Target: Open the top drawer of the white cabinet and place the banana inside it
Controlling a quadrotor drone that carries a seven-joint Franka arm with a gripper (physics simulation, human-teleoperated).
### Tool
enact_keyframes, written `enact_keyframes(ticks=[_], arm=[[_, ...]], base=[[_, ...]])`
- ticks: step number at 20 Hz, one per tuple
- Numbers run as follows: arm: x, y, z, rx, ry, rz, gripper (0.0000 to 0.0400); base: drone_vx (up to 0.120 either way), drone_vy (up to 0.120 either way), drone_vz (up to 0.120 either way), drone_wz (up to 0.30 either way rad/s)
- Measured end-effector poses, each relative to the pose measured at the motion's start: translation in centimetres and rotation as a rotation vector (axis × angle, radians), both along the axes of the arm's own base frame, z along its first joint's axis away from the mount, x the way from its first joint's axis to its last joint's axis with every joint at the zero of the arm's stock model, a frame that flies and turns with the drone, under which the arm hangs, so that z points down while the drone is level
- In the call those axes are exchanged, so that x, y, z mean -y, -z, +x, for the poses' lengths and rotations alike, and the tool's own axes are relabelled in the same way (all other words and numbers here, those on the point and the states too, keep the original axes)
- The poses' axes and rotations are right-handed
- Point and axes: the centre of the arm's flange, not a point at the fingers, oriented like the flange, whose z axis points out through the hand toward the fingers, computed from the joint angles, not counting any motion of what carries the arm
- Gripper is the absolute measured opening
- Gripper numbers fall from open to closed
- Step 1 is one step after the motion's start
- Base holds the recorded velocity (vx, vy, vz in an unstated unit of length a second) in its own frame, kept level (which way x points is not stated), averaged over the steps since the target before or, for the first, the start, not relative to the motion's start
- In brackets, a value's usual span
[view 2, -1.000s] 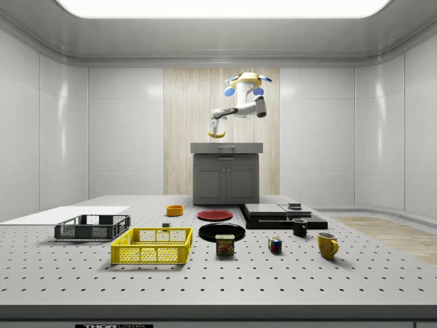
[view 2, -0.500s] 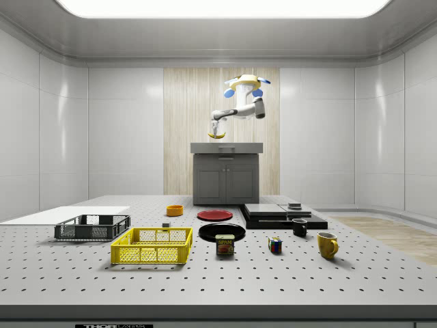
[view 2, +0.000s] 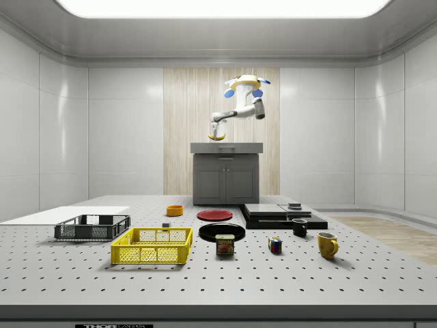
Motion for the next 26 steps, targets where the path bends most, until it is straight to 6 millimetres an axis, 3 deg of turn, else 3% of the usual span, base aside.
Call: enact_keyframes(ticks=[25, 26], arm=[[1.0, -5.7, 0.0, 0.0, 0.001, -0.001, 0.0192], [1.0, -5.9, 0.0, 0.0, 0.001, 0.0, 0.0208]], base=[[0.0, 0.0, 0.0, 0.0], [0.0, 0.0, 0.0, 0.0]])
